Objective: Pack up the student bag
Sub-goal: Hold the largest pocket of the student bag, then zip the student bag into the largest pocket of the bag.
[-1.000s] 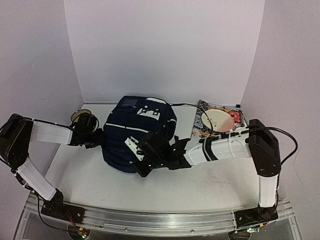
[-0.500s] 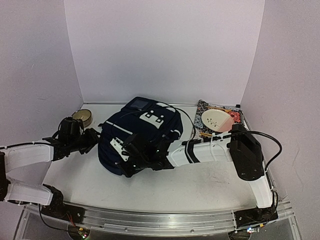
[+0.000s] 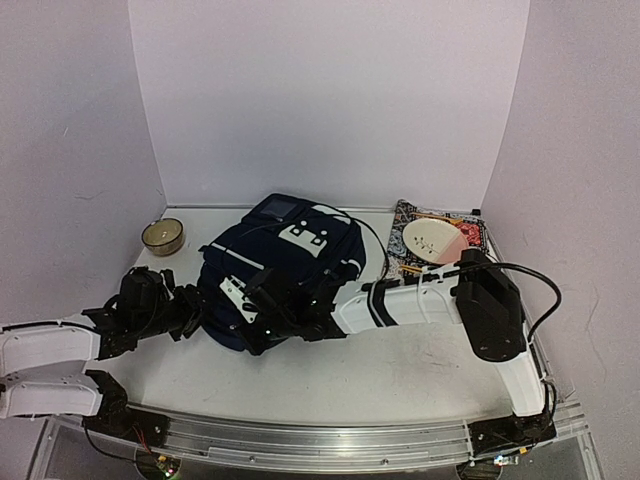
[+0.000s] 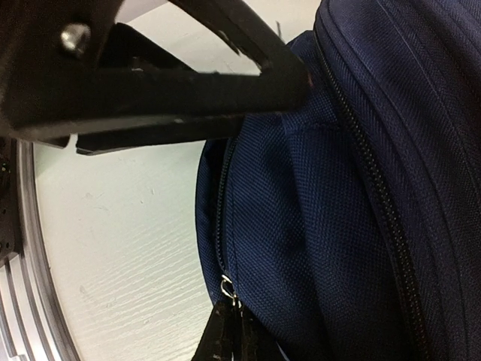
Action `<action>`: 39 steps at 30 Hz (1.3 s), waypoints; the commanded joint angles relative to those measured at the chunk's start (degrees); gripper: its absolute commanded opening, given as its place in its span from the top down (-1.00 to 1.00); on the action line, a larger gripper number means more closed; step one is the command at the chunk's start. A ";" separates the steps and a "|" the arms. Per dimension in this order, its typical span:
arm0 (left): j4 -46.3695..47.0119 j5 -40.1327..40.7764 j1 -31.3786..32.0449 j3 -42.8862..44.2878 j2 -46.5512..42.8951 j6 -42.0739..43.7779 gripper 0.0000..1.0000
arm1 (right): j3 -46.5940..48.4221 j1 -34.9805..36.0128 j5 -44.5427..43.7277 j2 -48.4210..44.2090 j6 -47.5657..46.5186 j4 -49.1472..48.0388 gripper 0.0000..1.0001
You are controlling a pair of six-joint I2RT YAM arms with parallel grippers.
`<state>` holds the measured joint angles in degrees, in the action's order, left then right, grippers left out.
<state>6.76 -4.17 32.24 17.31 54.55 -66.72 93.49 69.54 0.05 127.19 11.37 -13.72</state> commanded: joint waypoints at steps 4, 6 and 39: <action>2.46 1.15 1.46 -2.13 -0.92 -5.07 -0.10 | 2.67 0.60 1.09 0.36 0.45 -1.43 1.00; 3.07 1.03 2.26 -1.72 0.51 -4.92 -0.07 | 2.90 0.60 1.13 0.49 0.41 -1.49 1.00; -2.21 15.03 6.52 0.52 -3.90 0.28 1.00 | -21.27 -7.70 -11.49 -15.40 0.43 0.71 1.00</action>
<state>9.42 1.26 39.92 14.86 53.90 -69.70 77.51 67.51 -4.87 116.93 10.39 -20.56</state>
